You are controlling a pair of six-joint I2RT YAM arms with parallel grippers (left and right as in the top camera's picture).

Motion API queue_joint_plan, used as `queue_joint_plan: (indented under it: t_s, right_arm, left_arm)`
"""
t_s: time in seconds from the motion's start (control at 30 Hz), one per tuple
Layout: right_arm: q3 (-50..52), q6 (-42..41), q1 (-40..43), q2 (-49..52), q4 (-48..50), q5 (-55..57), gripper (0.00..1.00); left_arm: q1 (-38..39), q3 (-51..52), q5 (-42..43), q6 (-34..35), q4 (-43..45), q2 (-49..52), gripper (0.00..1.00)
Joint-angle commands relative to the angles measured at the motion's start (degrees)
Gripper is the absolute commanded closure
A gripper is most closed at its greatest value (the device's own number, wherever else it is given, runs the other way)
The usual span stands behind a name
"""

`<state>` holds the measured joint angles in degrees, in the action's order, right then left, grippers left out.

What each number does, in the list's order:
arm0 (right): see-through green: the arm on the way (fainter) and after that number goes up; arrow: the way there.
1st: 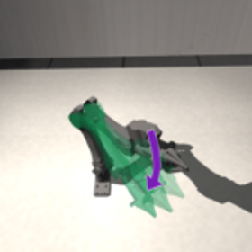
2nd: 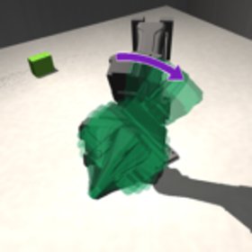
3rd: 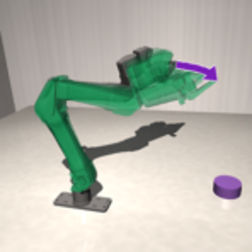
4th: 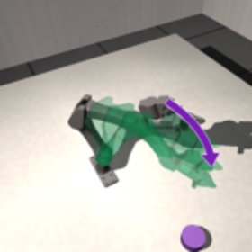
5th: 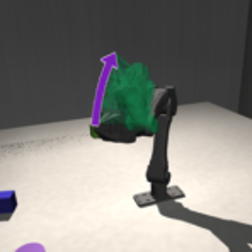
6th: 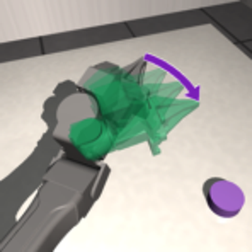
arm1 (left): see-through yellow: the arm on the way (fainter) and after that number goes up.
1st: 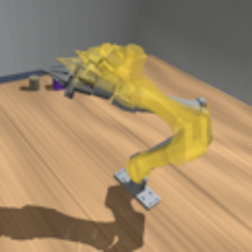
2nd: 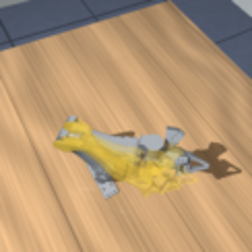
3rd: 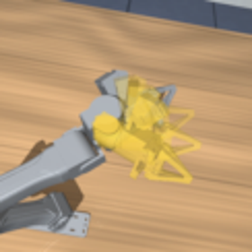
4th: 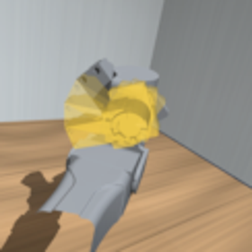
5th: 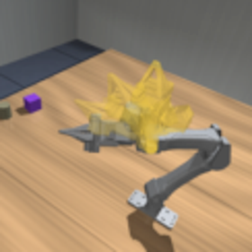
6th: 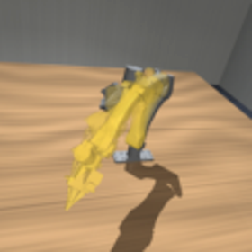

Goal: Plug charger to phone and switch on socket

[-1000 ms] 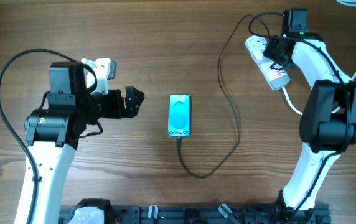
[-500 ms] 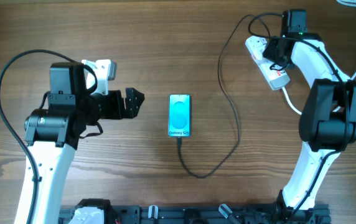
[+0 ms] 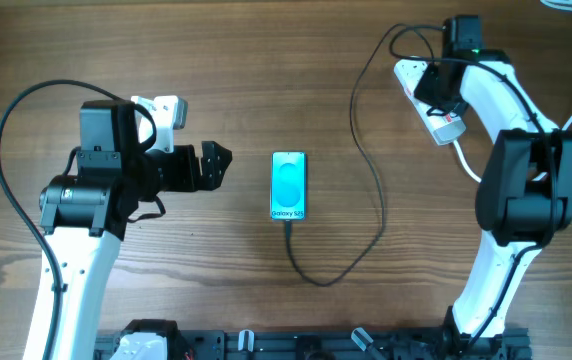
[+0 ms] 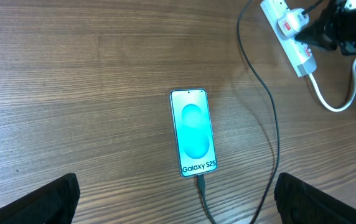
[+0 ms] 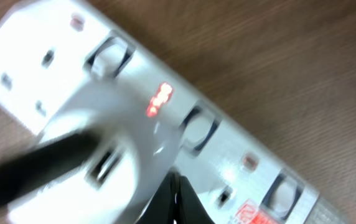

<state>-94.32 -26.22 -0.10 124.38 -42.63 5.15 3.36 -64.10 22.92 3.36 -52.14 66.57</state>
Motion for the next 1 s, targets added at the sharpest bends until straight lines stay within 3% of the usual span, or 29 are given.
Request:
queue_joint_plan:
  t_s: [0.0, 0.37, 0.73, 0.97]
  right_arm:
    - [0.90, 0.55, -0.81, -4.90, -3.78, 6.16, 0.95]
    - [0.92, -0.72, -1.75, -27.61, -14.01, 10.78, 0.95]
    - [0.92, -0.92, -12.79, -57.70, -21.14, 13.20, 0.95]
    - [0.92, -1.42, -17.46, -73.83, -21.53, 11.04, 0.95]
  left_arm:
    - [-0.26, -0.04, -0.50, 0.35, 0.22, -0.11, 0.00]
    - [-0.26, -0.04, -0.48, 0.35, 1.14, -3.72, 0.00]
    - [-0.26, -0.04, -0.66, 0.33, -0.46, -24.90, 0.00]
    - [-0.26, -0.04, -7.15, 0.33, -1.75, -36.74, 0.00]
